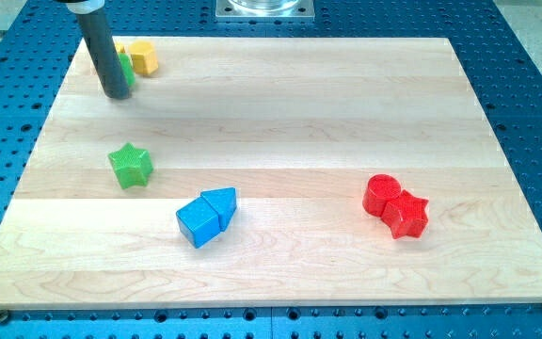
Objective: Push the green blocks and hexagon to the top left
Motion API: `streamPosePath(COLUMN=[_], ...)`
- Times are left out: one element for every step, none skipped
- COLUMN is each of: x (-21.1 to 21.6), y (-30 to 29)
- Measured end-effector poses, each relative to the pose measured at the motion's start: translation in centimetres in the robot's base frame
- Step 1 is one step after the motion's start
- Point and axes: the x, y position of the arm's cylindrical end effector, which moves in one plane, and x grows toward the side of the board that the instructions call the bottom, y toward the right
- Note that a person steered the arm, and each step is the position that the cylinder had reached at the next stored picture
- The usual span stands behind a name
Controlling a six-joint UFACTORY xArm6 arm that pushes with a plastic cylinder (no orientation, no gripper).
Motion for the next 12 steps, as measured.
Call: streamPosePath(x=[4.7, 11.5, 18.2, 20.0, 17.9, 15.5, 10.5, 5.3, 4.4, 5.6, 3.1, 1.0], y=[5.2, 11.4, 7.2, 1.9, 4.9, 5.6, 5.6, 5.3, 2.2, 1.1, 2.0, 4.4])
